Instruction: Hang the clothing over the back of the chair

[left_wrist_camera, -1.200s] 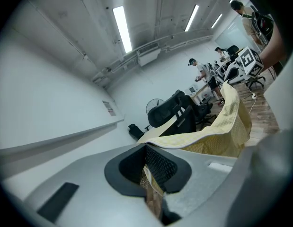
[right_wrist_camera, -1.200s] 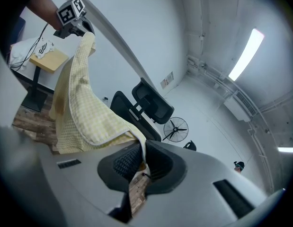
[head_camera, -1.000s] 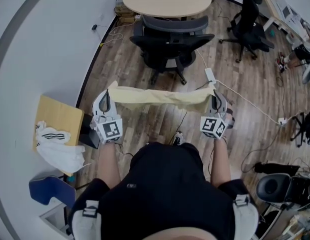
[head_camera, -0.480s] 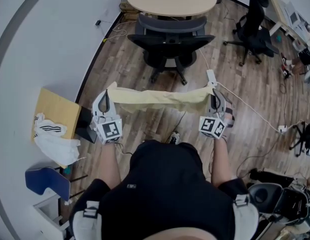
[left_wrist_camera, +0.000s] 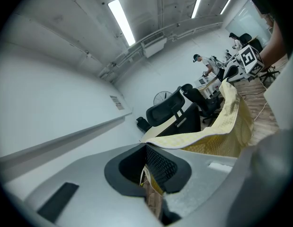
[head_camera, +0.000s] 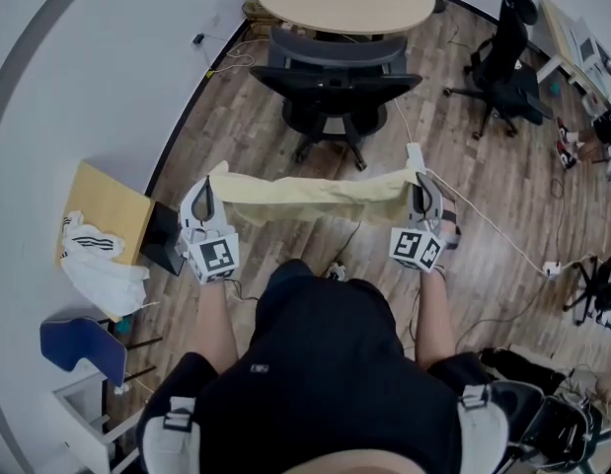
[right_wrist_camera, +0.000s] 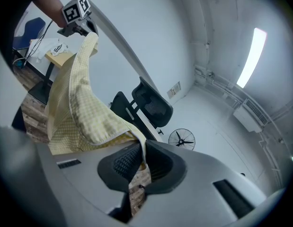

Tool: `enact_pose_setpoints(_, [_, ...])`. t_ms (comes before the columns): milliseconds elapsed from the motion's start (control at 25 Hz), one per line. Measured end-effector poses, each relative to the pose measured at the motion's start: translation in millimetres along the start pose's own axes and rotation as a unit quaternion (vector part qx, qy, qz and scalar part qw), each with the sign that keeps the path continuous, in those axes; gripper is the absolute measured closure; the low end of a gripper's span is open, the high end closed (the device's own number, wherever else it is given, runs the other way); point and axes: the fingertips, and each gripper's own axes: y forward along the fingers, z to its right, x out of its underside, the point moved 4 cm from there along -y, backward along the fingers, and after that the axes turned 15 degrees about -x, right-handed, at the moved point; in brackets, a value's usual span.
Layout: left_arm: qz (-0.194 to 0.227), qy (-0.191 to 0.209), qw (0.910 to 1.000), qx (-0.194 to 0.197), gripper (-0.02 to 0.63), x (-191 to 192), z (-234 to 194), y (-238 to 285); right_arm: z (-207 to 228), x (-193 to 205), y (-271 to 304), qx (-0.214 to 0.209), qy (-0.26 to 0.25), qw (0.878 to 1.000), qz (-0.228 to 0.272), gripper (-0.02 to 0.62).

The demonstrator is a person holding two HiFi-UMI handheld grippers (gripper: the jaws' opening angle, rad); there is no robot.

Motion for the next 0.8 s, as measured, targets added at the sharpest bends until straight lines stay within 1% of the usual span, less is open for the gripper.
enact_pose_setpoints(120, [-0.001,0.001,1.0,-0.004,0.607,-2.8,2.2,1.1,7.3,1.2,2.5,0.002,0.005,1.0,0.005,0.586])
enact_pose_setpoints(320, [0.008,-0.028,0.9996,-0.006,0.607,-16.4,3.1,8.9,25.9,1.3,2.7,0.01,0.018,1.0,0.013,0.586])
enact_pose_setpoints(400, [0.014,-0.031,0.9994,-0.008,0.606,-24.5,2.7,14.8,32.3,1.8,4.6,0.012,0.02,1.0,0.013,0.586])
enact_pose_setpoints(800, [0.027,-0.015,0.9995,0.001,0.606,-47.2,7.7,67.5,71.8,-1.7,30.7,0.037,0.022,0.999,0.012,0.586])
